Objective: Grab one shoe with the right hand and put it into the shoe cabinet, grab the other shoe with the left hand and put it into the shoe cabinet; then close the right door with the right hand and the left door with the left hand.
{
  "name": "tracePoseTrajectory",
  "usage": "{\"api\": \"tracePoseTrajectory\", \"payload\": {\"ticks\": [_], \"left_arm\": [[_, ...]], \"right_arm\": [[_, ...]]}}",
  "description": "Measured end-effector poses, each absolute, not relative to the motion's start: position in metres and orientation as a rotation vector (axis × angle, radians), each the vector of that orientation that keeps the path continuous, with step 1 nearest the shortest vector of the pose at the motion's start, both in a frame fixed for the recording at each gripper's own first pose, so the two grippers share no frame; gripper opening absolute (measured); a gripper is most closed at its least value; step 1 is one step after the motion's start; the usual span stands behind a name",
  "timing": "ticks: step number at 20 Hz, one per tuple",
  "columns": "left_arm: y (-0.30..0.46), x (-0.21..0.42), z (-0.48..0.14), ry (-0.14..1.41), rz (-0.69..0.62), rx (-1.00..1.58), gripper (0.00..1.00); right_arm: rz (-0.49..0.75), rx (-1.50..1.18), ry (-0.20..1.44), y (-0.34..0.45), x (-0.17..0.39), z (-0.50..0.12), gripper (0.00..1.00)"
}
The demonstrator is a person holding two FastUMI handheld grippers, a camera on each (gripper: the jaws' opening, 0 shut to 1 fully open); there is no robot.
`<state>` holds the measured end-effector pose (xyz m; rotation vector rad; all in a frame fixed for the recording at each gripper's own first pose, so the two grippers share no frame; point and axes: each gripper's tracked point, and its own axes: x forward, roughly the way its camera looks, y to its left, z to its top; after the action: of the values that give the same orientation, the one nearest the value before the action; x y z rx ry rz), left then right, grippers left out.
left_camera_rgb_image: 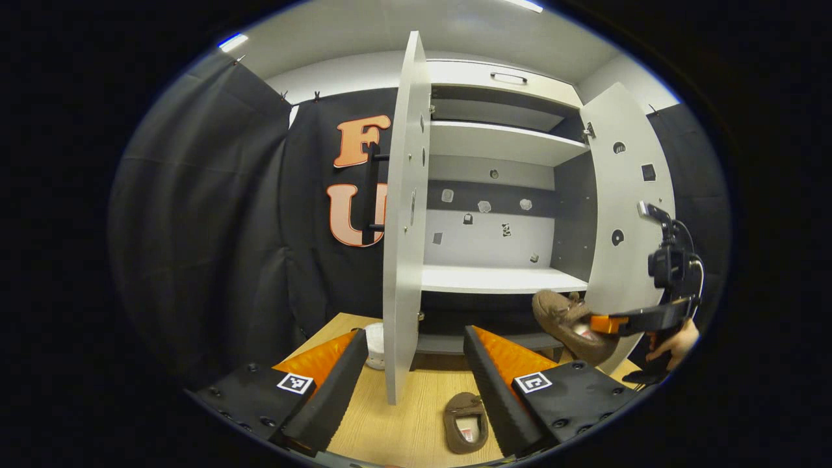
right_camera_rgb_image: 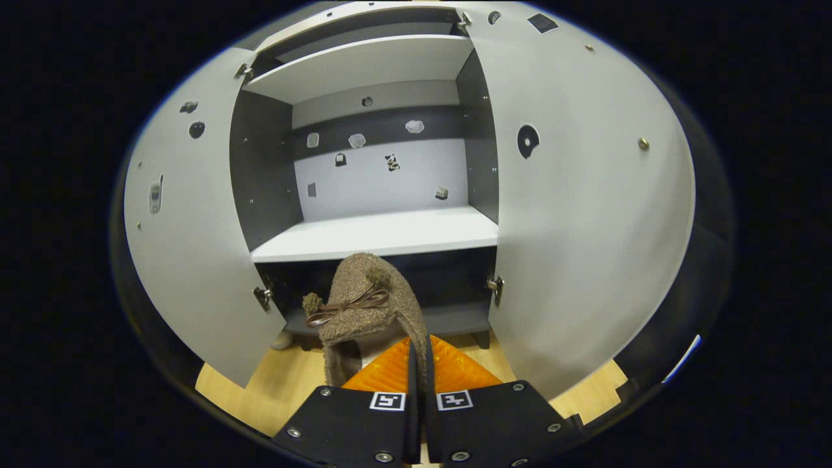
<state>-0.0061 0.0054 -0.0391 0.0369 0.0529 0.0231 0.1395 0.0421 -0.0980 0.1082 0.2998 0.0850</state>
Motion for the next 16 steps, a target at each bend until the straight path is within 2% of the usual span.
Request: {"api": "tracePoseTrajectory", "payload": {"ticks": [3, 4, 9, 16], "left_arm": [[0.004, -0.003, -0.038, 0.045, 0.026, 0.047, 0.94], [0.004, -0.002, -0.04, 0.047, 0.026, 0.046, 0.97], [0.009, 0.008, -0.045, 0.054, 0.043, 0.041, 0.97], [0.02, 0.029, -0.051, 0.077, 0.062, 0.038, 0.97]], "right_arm": [[0.09, 0.119, 0.24, 0.048, 0.174, -0.06, 0.03], [0.089, 0.116, 0.212, 0.05, 0.187, -0.046, 0.03], [0.086, 0.143, 0.124, 0.061, 0.252, 0.012, 0.03], [0.042, 0.131, 0.129, 0.066, 0.348, 0.029, 0.03]]}}
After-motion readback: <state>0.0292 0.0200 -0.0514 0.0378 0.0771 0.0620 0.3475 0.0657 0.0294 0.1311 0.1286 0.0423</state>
